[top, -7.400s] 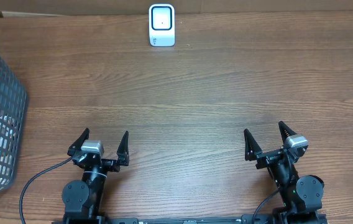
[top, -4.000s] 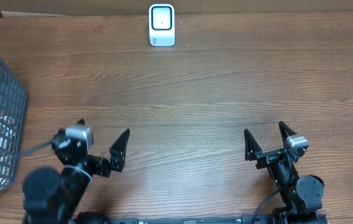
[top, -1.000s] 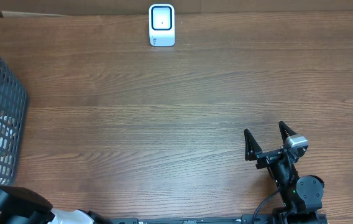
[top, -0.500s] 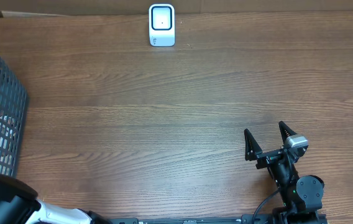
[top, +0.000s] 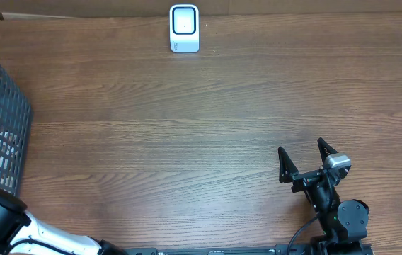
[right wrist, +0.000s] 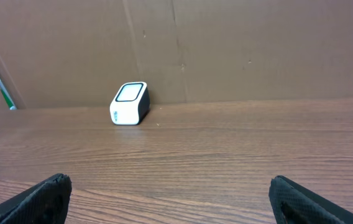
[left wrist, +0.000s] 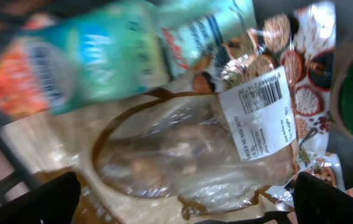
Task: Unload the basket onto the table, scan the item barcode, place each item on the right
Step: 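Lower the left gripper and grasp the brown snack pouch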
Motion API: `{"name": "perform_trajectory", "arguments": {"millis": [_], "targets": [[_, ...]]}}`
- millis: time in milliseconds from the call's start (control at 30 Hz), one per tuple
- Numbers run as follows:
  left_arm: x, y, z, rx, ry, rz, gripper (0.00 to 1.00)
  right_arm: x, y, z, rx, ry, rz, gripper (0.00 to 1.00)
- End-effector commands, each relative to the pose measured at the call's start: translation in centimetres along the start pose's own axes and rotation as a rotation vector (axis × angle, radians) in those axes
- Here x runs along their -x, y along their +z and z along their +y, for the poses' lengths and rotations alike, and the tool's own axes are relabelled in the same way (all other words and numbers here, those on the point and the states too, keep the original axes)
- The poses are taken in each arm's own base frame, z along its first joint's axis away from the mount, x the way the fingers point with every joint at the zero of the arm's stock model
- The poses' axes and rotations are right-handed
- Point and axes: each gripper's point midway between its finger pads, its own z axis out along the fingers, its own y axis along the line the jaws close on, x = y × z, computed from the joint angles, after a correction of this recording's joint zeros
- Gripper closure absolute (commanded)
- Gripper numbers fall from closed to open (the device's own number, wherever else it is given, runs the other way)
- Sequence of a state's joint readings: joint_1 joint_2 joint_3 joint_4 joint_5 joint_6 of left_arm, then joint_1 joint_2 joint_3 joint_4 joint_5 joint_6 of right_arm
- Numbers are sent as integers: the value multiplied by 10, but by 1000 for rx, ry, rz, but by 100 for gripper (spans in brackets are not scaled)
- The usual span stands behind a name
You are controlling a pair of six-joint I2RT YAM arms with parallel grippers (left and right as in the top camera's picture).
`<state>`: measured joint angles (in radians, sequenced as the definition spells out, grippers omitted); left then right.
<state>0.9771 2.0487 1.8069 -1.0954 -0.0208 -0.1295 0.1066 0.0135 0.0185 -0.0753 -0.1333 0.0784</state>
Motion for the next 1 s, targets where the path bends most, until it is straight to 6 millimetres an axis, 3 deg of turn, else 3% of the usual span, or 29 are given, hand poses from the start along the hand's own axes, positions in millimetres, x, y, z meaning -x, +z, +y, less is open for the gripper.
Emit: {"name": "perform_trajectory", "arguments": {"millis": [0, 433, 967], "targets": [[-7, 17, -9, -62, 104, 49, 0, -2, 0, 1, 5, 3, -4, 0], [-3, 25, -10, -66, 239, 35, 0, -2, 0, 1, 5, 3, -4, 0], [10, 23, -44, -137, 446, -50, 0, -2, 0, 1, 5, 3, -4, 0]]}}
